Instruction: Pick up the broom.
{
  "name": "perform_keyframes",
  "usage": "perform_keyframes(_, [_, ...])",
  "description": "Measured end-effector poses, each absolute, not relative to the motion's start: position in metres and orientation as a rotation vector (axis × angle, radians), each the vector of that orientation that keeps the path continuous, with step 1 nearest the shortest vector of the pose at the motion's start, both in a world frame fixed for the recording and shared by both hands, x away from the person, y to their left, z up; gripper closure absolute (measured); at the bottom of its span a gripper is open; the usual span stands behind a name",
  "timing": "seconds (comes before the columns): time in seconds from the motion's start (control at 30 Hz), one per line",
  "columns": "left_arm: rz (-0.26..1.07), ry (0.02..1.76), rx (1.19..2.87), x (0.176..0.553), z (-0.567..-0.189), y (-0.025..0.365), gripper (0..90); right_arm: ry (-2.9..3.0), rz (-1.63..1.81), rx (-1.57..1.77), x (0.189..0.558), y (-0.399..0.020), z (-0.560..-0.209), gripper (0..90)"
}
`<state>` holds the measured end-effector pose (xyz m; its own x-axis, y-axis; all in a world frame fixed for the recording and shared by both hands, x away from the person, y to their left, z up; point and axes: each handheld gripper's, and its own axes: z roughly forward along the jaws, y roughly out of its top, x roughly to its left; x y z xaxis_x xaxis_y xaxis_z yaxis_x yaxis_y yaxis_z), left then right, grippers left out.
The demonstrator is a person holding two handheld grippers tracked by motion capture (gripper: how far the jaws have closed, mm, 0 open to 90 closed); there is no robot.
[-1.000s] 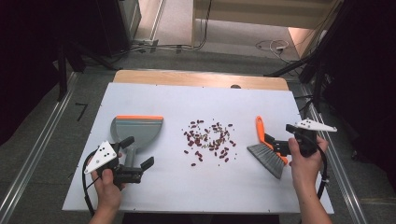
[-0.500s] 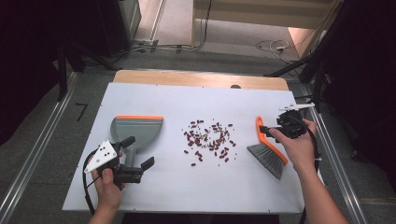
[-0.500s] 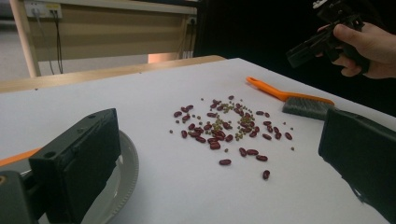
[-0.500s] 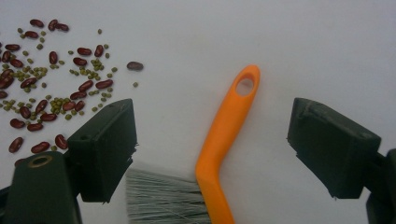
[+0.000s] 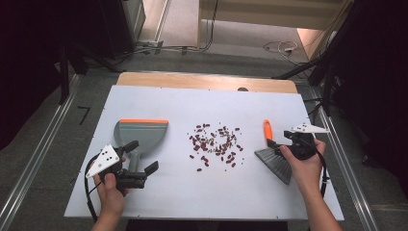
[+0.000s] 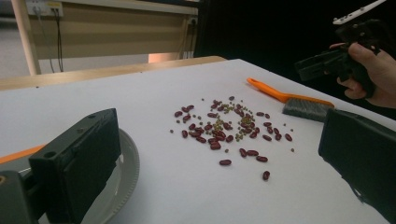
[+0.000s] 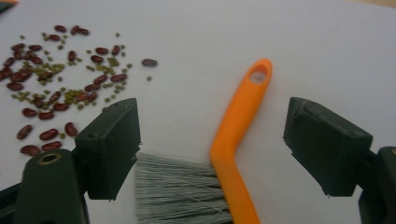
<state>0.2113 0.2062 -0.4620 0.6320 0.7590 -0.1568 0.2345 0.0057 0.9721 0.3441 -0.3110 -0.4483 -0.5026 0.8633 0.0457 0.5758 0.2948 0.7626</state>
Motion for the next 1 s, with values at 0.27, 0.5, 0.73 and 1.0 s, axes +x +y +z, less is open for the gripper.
perform_keyframes(0.27, [0.501,0.862,1.549,0.212,-0.463,0.206,0.2,2.235,0.903,1.355,0.366,-0.310,-0.443,20.8])
perform_keyframes(0.5, [0.503,0.863,1.546,0.211,-0.463,0.209,0.2,2.280,0.773,1.390,0.380,-0.301,-0.447,29.3])
perform_keyframes(0.73, [0.498,0.860,1.550,0.212,-0.463,0.208,0.2,2.337,0.701,1.448,0.391,-0.292,-0.452,40.4])
perform_keyframes(1.0, [0.499,0.860,1.551,0.212,-0.463,0.208,0.2,2.382,0.570,1.514,0.399,-0.286,-0.464,48.2])
